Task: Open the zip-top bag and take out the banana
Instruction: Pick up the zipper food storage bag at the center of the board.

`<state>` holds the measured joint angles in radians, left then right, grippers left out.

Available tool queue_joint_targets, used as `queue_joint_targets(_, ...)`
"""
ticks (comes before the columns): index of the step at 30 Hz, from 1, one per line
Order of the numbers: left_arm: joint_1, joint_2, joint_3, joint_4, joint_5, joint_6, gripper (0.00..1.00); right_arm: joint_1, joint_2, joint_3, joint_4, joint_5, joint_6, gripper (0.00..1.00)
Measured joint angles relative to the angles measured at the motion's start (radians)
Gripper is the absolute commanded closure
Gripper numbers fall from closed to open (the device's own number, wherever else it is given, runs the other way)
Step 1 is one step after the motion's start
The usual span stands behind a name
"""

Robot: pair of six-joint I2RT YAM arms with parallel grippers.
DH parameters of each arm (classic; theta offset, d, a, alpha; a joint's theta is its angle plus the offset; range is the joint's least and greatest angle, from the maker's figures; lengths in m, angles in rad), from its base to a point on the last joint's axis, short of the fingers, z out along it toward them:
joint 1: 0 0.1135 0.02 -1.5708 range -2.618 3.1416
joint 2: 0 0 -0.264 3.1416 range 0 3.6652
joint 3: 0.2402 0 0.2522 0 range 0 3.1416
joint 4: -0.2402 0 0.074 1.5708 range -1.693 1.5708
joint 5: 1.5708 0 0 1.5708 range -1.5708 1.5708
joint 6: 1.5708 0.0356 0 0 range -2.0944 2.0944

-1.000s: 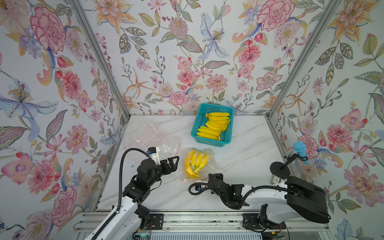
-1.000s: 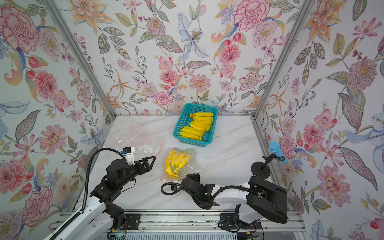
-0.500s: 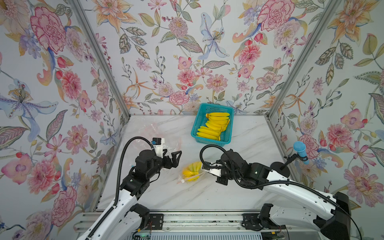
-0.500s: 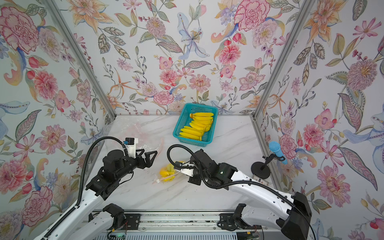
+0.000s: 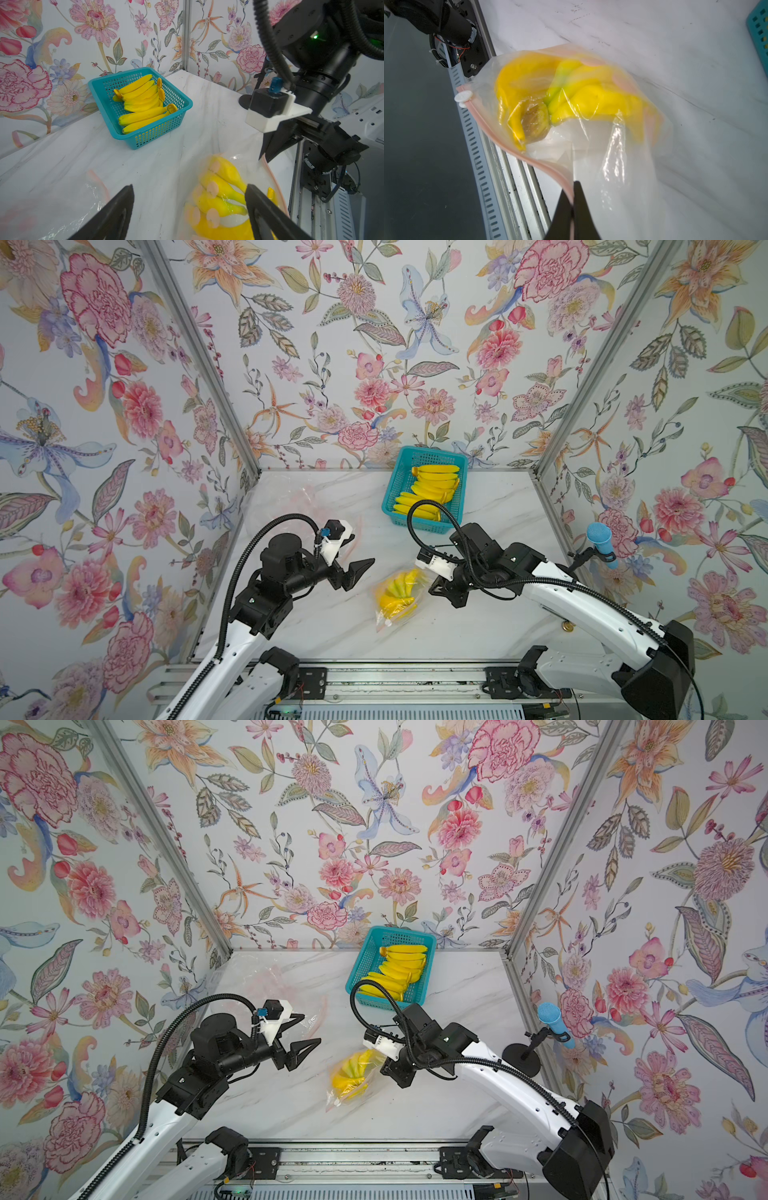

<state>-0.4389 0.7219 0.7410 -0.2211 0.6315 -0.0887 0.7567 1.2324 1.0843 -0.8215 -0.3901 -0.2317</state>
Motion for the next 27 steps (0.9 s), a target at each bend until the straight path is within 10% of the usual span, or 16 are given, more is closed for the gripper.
queue_joint_targets(8,0.000,-0.047,0.003,-0.042,0.020,0.100,0.36,-0.055,0.090,0.185,-0.028,-0.042,0.074,1.00)
queue_joint_targets(22,0.000,-0.036,-0.029,-0.114,-0.056,0.327,0.25,-0.033,0.163,0.245,-0.096,-0.059,0.002,1.00)
queue_joint_targets(27,0.000,0.081,-0.006,-0.220,-0.064,0.488,0.62,-0.033,0.163,0.245,-0.102,-0.060,-0.008,1.00)
